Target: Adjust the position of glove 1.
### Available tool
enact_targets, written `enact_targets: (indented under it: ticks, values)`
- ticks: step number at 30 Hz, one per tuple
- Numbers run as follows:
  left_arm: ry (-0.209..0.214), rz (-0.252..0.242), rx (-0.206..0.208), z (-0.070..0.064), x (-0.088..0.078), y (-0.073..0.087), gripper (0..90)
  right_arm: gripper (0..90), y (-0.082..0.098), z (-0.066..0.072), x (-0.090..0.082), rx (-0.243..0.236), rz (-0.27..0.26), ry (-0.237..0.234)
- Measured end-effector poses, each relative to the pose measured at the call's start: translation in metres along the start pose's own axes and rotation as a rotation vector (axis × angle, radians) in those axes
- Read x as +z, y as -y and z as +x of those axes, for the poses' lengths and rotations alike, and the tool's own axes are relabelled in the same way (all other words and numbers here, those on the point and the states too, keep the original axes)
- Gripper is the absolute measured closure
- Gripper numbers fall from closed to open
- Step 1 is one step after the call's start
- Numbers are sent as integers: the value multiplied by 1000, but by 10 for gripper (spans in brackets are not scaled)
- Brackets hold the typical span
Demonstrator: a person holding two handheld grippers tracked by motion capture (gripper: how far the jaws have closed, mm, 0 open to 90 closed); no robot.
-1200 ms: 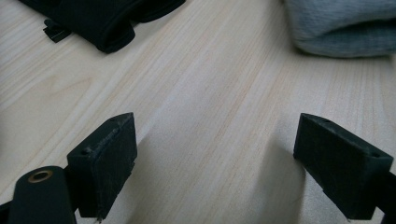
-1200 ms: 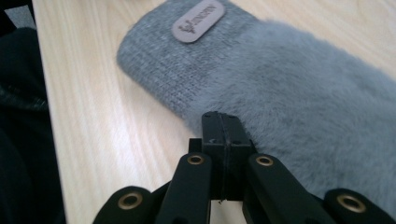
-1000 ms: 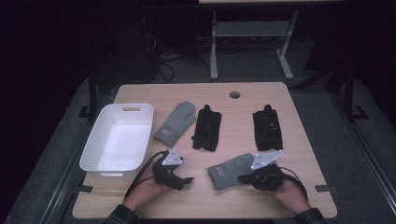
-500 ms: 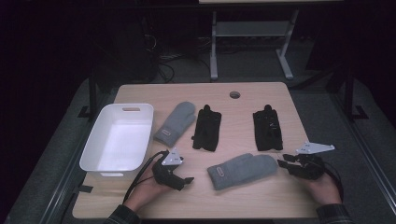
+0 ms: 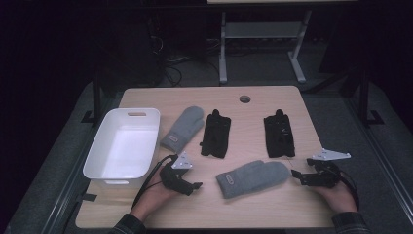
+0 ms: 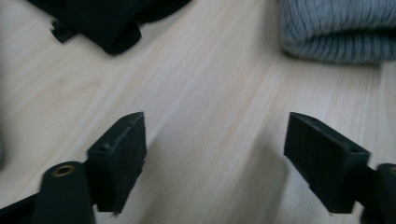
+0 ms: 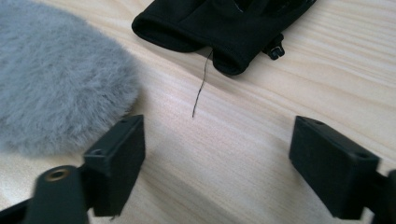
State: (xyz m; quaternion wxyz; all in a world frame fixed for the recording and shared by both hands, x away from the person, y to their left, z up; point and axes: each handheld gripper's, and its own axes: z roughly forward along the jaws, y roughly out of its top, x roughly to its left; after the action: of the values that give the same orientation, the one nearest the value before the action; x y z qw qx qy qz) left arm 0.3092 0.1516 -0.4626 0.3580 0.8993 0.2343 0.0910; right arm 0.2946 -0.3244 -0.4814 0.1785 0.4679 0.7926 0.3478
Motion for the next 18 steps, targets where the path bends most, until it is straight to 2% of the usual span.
enact_targets:
  ticks: [3, 8, 10, 11, 14, 15, 18]
  values:
    - [-27, -9, -8, 1, -4, -8, 329, 159, 1, 2, 0, -1, 1, 7]
    - [-63, -18, -58, 11, -8, -21, 544, 158, 1, 2, 0, -1, -1, 9]
    - [-91, -20, -77, 16, -8, -25, 609, 159, 1, 2, 0, -1, -3, 10]
    - [-96, -22, -85, 18, -7, -27, 671, 158, 1, 2, 0, 1, -2, 10]
    - [-126, -12, -131, 25, -4, -35, 779, 159, 1, 2, 0, 1, -5, 10]
    - [-148, -2, -123, 27, -2, -38, 818, 159, 1, 2, 0, 2, -5, 10]
    - [-187, 4, -143, 30, 3, -49, 890, 159, 2, 2, 0, 2, -5, 10]
